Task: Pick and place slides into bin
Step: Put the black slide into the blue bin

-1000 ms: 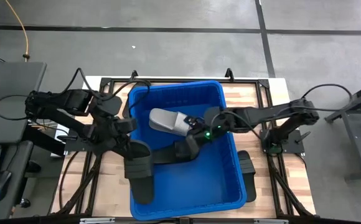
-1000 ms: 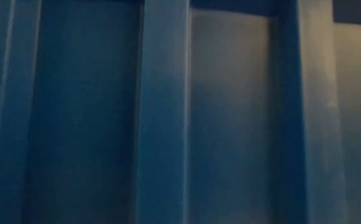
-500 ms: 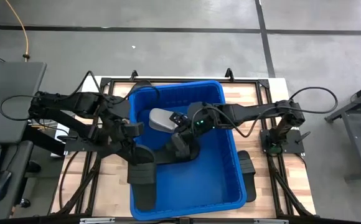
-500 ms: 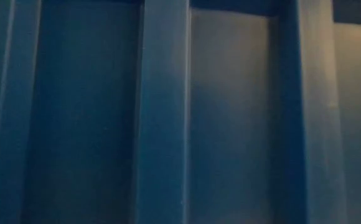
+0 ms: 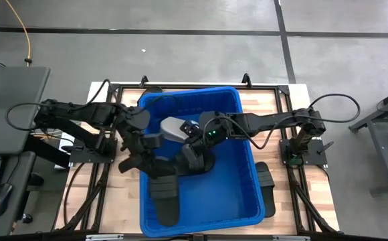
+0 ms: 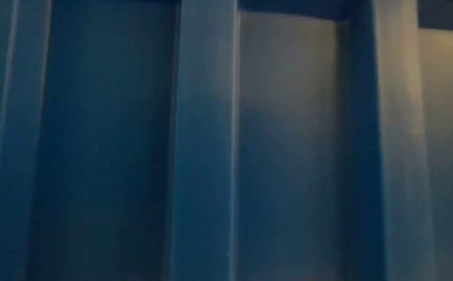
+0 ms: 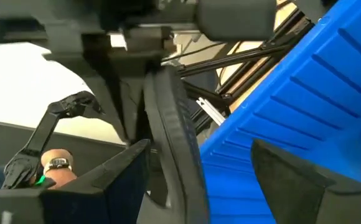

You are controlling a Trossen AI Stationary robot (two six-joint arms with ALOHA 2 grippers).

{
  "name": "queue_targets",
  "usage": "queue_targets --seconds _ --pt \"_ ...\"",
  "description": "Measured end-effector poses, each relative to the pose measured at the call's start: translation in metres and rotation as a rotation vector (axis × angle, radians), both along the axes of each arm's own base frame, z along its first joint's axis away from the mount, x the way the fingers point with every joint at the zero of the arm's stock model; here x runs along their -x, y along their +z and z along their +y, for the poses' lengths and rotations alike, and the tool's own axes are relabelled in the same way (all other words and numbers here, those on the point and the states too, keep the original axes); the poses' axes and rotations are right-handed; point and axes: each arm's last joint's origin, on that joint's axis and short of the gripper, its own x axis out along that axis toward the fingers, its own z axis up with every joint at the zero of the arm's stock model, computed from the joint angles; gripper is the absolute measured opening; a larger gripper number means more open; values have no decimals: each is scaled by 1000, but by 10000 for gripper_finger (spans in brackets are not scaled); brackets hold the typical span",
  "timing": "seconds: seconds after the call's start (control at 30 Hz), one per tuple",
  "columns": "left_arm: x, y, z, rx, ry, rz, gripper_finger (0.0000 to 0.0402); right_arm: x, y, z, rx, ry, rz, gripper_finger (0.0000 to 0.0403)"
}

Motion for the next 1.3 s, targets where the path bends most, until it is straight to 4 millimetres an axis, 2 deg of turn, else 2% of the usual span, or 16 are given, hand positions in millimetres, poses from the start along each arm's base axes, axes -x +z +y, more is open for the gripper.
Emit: queue_targets --seconds 0.2,0.6,0.7,0.83,1.03,1.3 --pt "-10 -9 -1 -4 -3 36 0 0 2 2 -8 22 -22 266" --pt "-16 -4 27 70 16 -10 0 3 -3 6 9 66 29 222" --pt "-15 -4 25 83 -8 -7 0 3 -2 7 9 71 12 196" --pt "-16 -2 25 92 -20 -24 0 3 -2 7 7 78 14 142" --pt "-17 -2 26 76 8 -28 0 3 -2 7 23 110 6 23" --pt "-13 -3 27 47 56 -7 13 10 -2 13 38 31 64 8"
